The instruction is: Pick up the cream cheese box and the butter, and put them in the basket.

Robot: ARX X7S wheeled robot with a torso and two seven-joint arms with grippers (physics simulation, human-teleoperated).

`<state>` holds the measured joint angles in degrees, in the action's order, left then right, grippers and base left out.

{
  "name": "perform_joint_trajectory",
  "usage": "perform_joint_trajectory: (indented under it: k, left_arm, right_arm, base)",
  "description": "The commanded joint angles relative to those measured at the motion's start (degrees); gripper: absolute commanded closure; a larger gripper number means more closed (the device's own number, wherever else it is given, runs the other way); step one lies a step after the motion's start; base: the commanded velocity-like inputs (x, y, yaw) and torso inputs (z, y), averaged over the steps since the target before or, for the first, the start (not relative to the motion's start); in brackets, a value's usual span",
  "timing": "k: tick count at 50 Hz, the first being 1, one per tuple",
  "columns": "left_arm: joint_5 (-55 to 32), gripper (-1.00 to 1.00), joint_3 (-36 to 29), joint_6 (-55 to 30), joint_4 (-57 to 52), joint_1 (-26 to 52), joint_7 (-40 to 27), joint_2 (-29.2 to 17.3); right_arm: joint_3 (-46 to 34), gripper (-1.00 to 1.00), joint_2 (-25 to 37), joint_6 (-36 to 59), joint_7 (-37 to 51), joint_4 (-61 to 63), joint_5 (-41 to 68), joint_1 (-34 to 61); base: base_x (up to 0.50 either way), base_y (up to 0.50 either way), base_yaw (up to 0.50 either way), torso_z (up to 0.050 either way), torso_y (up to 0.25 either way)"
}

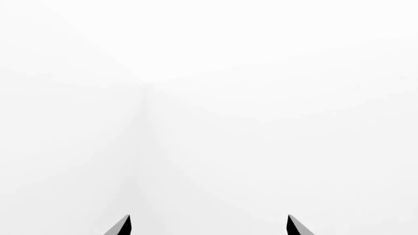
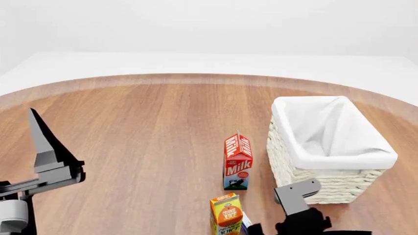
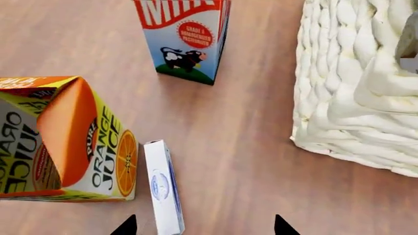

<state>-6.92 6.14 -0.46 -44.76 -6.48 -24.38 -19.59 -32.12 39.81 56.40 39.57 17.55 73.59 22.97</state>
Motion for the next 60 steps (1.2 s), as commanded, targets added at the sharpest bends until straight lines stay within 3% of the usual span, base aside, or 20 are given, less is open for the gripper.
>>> perform_joint_trajectory:
  k: [1, 60]
  left_arm:
    - [-0.08, -1.00, -0.03, 0.14, 0.05, -0.17, -0.22, -0.18]
    - [-0.43, -1.00, -0.69, 0.48, 0.88, -0.10, -1.19, -1.01]
  right_arm:
    - [-1.76, -1.00, -0.96, 0.00, -1.28, -1.32, -2.00, 0.52]
    - [-8.27, -1.00, -5.14, -2.32, -6.89, -8.23, -9.57, 1.73]
  base:
    - [0.00, 0.00, 0.00, 0.000, 0.000]
    - [0.00, 0.00, 0.00, 0.000, 0.000]
